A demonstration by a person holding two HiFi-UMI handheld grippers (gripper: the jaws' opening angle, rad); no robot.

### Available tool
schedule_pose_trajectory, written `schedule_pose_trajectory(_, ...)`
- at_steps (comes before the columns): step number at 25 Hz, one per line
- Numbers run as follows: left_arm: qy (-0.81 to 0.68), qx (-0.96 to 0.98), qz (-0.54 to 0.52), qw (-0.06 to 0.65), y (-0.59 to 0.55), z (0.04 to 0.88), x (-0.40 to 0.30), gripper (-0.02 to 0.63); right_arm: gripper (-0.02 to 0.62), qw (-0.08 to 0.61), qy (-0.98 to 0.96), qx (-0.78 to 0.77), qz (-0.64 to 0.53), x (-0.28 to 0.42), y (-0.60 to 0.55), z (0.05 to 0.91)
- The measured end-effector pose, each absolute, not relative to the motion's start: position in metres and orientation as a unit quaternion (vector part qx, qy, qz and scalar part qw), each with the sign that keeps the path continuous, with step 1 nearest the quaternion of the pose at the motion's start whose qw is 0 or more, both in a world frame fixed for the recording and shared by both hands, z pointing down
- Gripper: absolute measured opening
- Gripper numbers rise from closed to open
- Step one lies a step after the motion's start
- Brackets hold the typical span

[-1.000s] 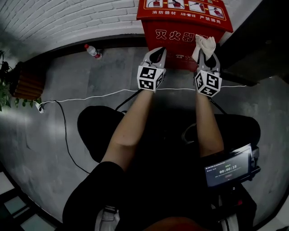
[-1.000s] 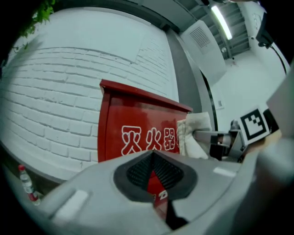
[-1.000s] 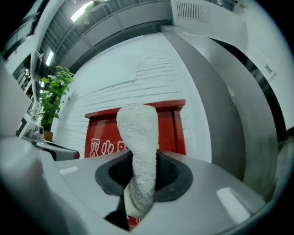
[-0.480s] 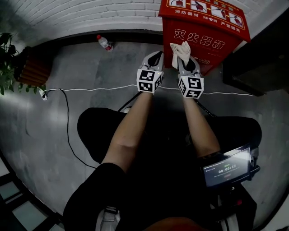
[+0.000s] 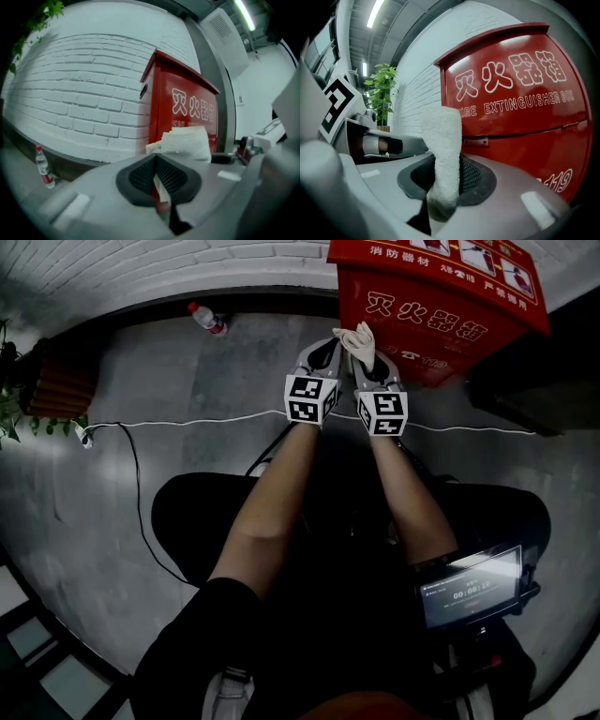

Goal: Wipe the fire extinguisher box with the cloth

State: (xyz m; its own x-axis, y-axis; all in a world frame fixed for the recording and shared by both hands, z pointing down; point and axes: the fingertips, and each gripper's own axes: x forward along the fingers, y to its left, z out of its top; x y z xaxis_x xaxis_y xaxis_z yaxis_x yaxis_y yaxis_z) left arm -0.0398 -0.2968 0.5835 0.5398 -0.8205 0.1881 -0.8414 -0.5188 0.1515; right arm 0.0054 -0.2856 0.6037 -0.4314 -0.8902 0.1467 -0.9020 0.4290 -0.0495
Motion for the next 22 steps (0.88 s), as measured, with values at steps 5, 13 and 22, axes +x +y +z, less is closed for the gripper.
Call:
schedule_pose_trajectory(5,-0.478,0.872,0.045,0.097,-0.310,0.613,-0.038,0.002,0.101,0.029,-0.830,0.554,0.062,0.017,-0.304,0.614)
schedule_pose_trajectory(13,-0.463,0.882,0.031,0.078,-0.310,0.622,-0.012,0.002,0.104,0.035,-0.825,0.563,0.015,0.033,-0.310,0.616)
schedule_pose_trajectory(22,-0.439,0.895,0.029,0.073,-0.300,0.618,0.030,0.002,0.107,0.025,-0.798,0.601,0.026,0.094,-0.299,0.617)
